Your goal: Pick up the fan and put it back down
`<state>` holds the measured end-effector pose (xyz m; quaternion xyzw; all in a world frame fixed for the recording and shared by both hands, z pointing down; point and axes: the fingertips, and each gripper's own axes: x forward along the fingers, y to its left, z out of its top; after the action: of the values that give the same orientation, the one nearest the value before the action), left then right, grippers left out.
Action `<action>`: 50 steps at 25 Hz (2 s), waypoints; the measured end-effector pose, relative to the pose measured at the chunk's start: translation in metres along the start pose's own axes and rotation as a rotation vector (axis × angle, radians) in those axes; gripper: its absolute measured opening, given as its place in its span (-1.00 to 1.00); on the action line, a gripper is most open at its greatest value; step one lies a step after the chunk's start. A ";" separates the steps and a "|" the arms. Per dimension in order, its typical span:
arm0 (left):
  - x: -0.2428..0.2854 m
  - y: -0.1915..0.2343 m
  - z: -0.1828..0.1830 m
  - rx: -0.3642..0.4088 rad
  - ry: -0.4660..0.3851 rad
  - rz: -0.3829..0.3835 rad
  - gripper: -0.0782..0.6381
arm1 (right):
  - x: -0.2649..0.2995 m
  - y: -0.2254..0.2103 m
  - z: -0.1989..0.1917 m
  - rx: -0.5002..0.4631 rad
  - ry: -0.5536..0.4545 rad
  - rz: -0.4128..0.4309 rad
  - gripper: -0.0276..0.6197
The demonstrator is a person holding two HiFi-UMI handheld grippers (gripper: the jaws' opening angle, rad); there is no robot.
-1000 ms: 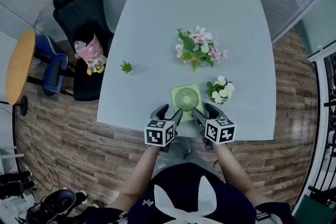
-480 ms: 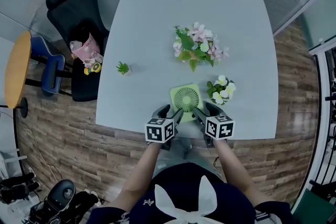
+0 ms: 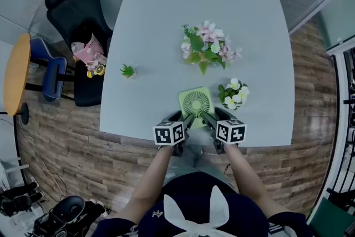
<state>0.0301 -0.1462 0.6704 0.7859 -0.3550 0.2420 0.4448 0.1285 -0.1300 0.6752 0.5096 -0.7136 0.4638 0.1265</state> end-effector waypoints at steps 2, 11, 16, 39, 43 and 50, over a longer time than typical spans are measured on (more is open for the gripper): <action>0.002 0.002 0.000 -0.022 -0.014 0.002 -0.10 | 0.003 -0.001 -0.001 0.012 -0.002 0.013 -0.10; 0.006 0.002 -0.006 -0.104 -0.022 -0.045 -0.11 | 0.007 0.002 -0.006 0.040 0.010 0.060 -0.16; 0.008 0.000 -0.006 -0.161 -0.034 -0.078 -0.19 | 0.008 0.004 -0.007 0.040 0.018 0.083 -0.25; -0.007 -0.002 0.004 -0.164 -0.075 -0.076 -0.20 | 0.000 0.017 0.000 0.026 -0.001 0.075 -0.27; -0.016 -0.007 0.012 -0.140 -0.096 -0.074 -0.20 | -0.005 0.025 0.007 0.007 -0.022 0.077 -0.27; -0.032 -0.019 0.025 -0.100 -0.138 -0.092 -0.20 | -0.020 0.038 0.022 -0.018 -0.065 0.087 -0.27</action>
<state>0.0260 -0.1506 0.6259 0.7929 -0.3599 0.1487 0.4687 0.1116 -0.1330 0.6304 0.4915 -0.7431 0.4456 0.0875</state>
